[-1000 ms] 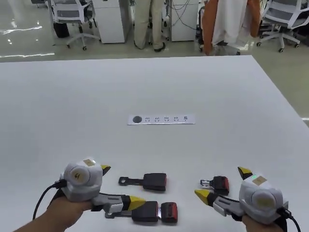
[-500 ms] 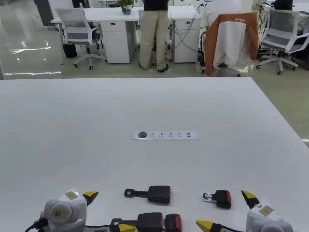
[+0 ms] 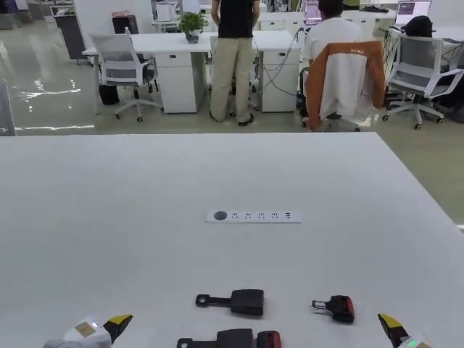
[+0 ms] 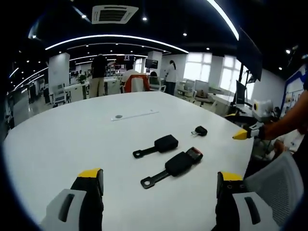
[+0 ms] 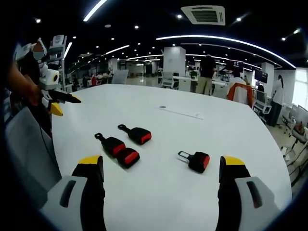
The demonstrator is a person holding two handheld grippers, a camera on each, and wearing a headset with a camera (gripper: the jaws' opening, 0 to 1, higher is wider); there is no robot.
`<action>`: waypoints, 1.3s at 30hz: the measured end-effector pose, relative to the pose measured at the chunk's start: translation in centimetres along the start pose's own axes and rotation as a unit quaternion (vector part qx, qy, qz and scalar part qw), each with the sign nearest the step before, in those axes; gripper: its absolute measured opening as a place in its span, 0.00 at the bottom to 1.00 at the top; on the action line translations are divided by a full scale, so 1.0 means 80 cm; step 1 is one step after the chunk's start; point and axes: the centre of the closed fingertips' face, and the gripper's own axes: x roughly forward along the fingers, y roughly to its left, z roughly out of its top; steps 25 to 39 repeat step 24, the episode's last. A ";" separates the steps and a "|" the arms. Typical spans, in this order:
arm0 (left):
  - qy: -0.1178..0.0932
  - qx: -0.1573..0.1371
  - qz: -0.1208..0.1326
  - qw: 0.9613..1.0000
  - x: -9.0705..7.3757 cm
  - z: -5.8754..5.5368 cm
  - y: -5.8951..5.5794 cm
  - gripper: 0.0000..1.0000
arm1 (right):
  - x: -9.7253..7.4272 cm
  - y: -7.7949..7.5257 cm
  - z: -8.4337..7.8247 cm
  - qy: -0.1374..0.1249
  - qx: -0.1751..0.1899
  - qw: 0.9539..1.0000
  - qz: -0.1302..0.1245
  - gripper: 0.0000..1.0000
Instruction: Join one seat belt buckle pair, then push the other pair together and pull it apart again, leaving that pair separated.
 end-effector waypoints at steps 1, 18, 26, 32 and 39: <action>-0.001 0.001 -0.001 1.000 0.001 -0.007 0.009 1.00 | -0.003 0.004 -0.001 0.001 -0.009 1.000 0.003 1.00; -0.013 0.016 -0.006 1.000 -0.008 -0.008 0.007 1.00 | -0.030 0.007 -0.004 -0.004 -0.012 1.000 -0.014 1.00; -0.021 0.018 -0.006 1.000 -0.013 -0.001 0.000 1.00 | -0.037 0.000 -0.009 -0.004 -0.003 1.000 -0.025 1.00; -0.021 0.018 -0.006 1.000 -0.013 -0.001 0.000 1.00 | -0.037 0.000 -0.009 -0.004 -0.003 1.000 -0.025 1.00; -0.021 0.018 -0.006 1.000 -0.013 -0.001 0.000 1.00 | -0.037 0.000 -0.009 -0.004 -0.003 1.000 -0.025 1.00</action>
